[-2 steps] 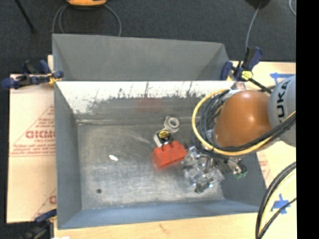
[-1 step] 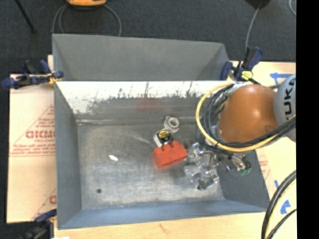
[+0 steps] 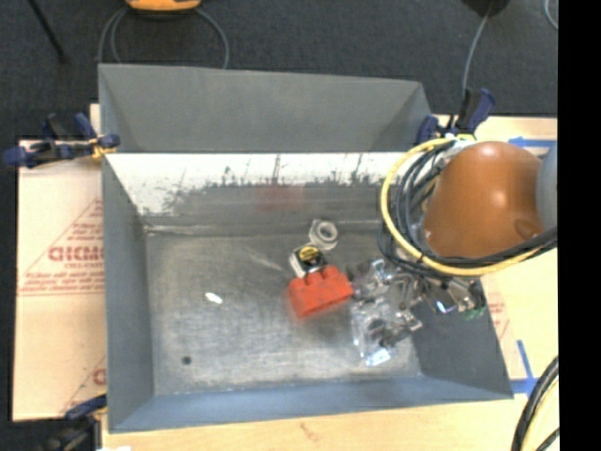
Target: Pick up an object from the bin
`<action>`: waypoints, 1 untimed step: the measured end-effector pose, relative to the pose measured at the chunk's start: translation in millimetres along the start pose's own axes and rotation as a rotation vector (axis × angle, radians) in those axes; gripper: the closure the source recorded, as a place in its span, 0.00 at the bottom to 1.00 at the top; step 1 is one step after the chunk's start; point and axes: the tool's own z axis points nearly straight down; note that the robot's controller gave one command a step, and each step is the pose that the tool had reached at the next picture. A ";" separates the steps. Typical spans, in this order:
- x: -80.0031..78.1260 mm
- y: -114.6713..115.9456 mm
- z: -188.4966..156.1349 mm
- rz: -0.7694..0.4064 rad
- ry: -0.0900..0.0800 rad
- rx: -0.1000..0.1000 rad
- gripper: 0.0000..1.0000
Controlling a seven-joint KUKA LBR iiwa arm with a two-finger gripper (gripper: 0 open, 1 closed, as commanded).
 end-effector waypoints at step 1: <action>-0.4 -1.1 -19.2 0.009 0.001 0.000 1.00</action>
Offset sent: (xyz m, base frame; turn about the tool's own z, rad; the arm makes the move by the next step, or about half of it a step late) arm 0.0001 0.0001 0.0189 0.0000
